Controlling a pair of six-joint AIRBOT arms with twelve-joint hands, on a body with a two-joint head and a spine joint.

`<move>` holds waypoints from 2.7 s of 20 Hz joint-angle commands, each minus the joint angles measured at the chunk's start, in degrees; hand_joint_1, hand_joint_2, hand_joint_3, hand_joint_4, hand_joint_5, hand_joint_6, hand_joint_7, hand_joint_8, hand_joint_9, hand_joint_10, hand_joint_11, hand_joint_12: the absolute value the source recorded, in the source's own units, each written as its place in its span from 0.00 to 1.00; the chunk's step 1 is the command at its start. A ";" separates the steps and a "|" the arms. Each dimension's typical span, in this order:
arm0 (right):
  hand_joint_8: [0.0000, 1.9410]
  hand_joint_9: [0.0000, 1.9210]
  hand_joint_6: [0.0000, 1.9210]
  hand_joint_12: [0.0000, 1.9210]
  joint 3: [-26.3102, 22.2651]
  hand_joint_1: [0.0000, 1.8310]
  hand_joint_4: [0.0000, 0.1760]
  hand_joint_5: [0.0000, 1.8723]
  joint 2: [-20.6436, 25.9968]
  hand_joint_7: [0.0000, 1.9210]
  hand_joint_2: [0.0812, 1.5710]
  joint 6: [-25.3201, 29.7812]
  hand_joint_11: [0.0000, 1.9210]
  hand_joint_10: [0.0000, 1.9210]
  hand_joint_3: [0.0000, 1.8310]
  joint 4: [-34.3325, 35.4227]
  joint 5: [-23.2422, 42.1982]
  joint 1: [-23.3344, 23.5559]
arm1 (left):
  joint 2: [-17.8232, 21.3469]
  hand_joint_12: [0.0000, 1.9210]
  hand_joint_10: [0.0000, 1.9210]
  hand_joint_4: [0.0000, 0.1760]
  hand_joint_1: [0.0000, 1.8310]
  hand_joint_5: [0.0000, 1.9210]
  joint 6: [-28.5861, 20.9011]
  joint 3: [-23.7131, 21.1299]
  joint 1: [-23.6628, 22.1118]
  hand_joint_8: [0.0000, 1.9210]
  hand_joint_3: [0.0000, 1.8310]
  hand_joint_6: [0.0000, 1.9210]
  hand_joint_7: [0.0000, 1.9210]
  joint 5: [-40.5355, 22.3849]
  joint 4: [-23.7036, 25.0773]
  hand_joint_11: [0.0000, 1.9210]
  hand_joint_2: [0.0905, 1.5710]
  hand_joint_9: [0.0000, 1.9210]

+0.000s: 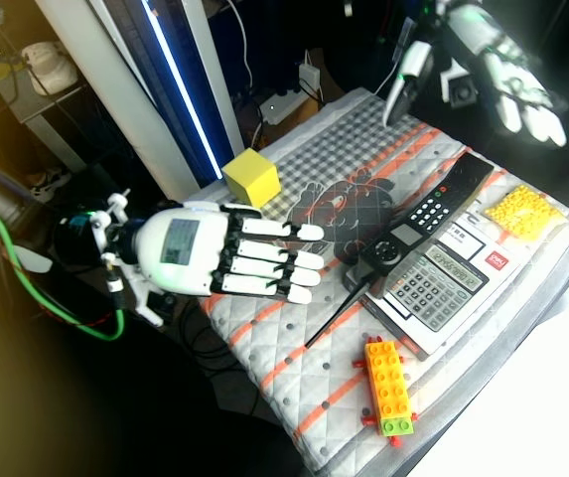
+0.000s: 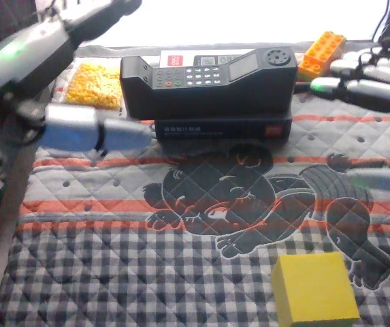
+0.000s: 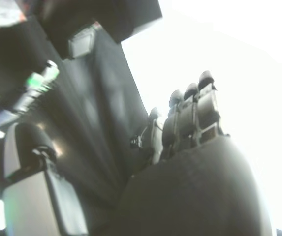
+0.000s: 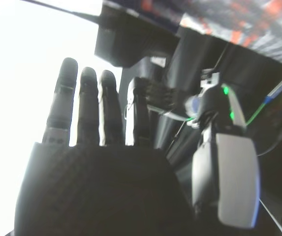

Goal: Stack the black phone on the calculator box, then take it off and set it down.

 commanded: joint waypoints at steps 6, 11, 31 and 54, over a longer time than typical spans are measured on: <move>0.01 0.12 0.00 0.18 2.58 0.37 0.72 0.16 -2.07 0.12 0.66 -2.36 0.05 0.01 0.00 1.03 6.05 7.92 | 4.63 0.00 0.00 1.00 0.48 0.02 -4.71 -6.17 10.33 0.00 0.00 0.00 0.03 -18.68 -1.17 0.00 0.48 0.01; 0.00 0.12 0.00 0.36 7.15 0.38 1.00 0.13 -6.94 0.13 0.64 -2.38 0.00 0.00 0.00 -0.14 -0.39 15.03 | 4.95 0.00 0.00 0.89 0.45 0.00 -11.59 -7.27 19.07 0.00 0.00 0.00 0.00 -24.80 -6.52 0.00 0.49 0.00; 0.47 0.70 0.52 0.52 17.80 0.67 0.00 0.49 -18.50 0.56 0.69 -2.38 0.53 0.10 0.00 -1.27 -15.68 23.28 | 3.71 0.00 0.00 0.75 0.45 0.00 -14.73 -6.24 20.52 0.00 0.01 0.00 0.00 -22.93 -7.20 0.00 0.50 0.00; 0.35 0.70 0.30 0.51 -3.46 0.71 0.00 0.60 -0.99 0.66 0.64 -1.26 0.55 0.15 0.00 3.89 11.18 0.28 | 5.69 0.00 0.00 0.65 0.43 0.00 -22.95 -7.60 25.33 0.00 0.00 0.00 0.00 -29.98 -6.90 0.00 0.50 0.00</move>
